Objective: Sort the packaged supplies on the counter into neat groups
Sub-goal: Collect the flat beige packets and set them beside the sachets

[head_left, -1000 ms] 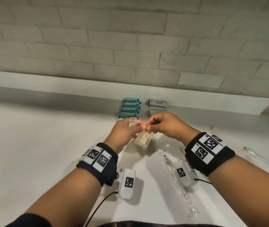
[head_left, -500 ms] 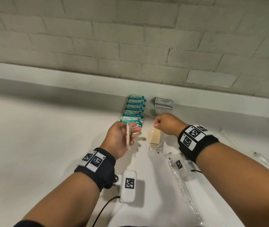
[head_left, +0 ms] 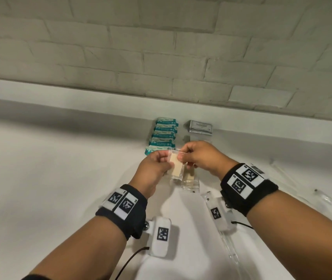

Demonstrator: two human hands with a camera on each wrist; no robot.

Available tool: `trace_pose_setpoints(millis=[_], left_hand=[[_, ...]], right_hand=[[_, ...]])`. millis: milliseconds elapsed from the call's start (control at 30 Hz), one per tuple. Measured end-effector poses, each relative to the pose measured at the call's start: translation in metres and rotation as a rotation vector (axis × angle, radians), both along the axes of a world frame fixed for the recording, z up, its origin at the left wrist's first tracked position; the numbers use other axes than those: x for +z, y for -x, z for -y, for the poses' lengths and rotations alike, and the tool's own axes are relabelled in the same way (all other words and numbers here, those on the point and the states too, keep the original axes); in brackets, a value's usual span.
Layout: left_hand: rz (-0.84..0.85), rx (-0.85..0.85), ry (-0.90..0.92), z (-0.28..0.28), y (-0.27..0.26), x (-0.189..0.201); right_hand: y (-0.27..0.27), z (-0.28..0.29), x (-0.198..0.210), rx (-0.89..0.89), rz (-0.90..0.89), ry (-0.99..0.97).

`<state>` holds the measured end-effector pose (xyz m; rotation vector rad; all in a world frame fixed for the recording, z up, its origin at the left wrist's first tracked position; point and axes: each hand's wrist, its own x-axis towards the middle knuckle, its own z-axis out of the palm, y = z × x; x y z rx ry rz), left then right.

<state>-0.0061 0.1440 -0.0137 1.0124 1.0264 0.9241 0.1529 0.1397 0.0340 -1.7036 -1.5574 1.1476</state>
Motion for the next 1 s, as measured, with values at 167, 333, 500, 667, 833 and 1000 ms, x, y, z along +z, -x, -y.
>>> trace_pose_setpoints(millis=[167,333,500,667,833,1000], left_hand=[[-0.031,0.017,0.017,0.002,0.003,0.002],[-0.085,0.029,-0.041,0.005,0.005,0.004],[-0.188,0.000,-0.110,0.008,-0.001,0.009],[-0.261,-0.041,-0.149,0.012,-0.004,0.011],[-0.120,-0.020,-0.105,0.012,-0.004,0.013],[0.003,0.022,-0.070,0.013,-0.001,0.018]], right_hand=[[-0.011,0.004,0.001,-0.100,-0.205,-0.035],[-0.018,0.011,0.001,-0.134,-0.240,-0.058],[-0.021,0.013,0.007,-0.142,-0.205,-0.074],[-0.020,0.017,0.015,-0.102,-0.146,-0.056],[-0.015,0.017,0.017,-0.147,-0.248,-0.085],[-0.015,0.021,0.015,-0.124,-0.315,0.014]])
